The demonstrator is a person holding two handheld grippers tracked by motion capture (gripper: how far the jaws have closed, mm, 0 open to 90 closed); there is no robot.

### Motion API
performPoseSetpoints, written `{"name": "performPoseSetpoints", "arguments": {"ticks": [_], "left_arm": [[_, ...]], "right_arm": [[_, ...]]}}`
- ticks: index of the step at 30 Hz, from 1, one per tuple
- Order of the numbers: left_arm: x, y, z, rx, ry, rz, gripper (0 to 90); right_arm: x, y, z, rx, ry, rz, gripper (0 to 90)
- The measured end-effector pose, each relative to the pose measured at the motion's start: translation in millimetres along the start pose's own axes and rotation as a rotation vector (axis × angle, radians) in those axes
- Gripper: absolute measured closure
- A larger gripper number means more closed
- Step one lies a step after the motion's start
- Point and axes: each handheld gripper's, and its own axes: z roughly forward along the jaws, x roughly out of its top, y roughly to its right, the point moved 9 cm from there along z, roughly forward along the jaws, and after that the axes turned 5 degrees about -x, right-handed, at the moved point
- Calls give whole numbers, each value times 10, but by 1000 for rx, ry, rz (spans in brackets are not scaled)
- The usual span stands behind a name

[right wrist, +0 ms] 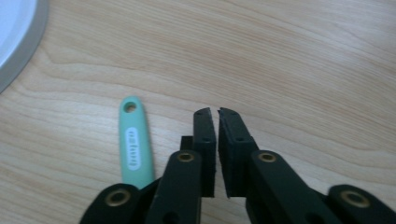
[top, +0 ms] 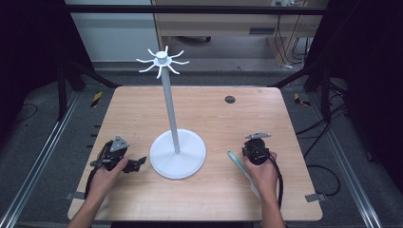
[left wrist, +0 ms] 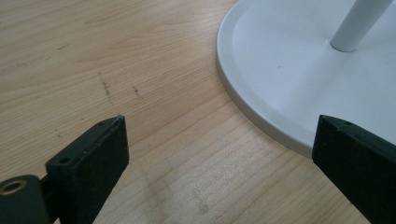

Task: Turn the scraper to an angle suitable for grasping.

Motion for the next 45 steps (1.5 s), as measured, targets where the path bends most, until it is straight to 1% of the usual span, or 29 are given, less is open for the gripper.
{"name": "performPoseSetpoints", "arguments": {"ticks": [2,7,16,17,21,22,24,25,27,29,30,31,35,37,41,45], "left_arm": [[-1,-1,1,1,-3,5,35],[-6,11,13,-3,-5,3,35],[-4,11,11,-2,-4,2,35],[-5,12,11,-2,-5,3,35],[-6,12,12,-3,-5,2,35],[-6,11,13,-3,-6,2,34],[-7,12,14,-3,-6,1,35],[-7,14,13,-4,-6,1,35],[-7,18,12,-4,-7,3,34],[-10,20,13,-3,-10,6,34],[-10,20,13,-3,-10,6,35],[-12,22,13,-4,-14,10,34],[-13,27,15,-4,-14,10,35],[-14,27,15,-4,-14,9,34],[-11,16,7,-3,-7,2,35],[-18,3,3,-1,-10,0,34]], "right_arm": [[2,-46,5,11,-5,-17,899],[-13,-129,29,27,-27,-54,900],[-39,-215,57,45,-52,-84,900],[-42,-258,55,62,-55,-93,900],[-44,-307,49,79,-58,-99,900],[-50,-355,43,102,-61,-109,900],[-53,-370,39,105,-61,-118,900],[-56,-399,33,119,-62,-123,900],[-74,-503,1,157,-70,-139,900],[-83,-549,-16,170,-73,-158,900],[-83,-549,-16,170,-73,-158,900],[-74,-557,-24,161,-65,-174,900],[-16,-548,-79,151,-39,-169,900],[9,-545,-103,146,-34,-179,900],[38,-565,-147,148,-39,-190,894],[69,-573,-173,145,-50,-204,858]]}}
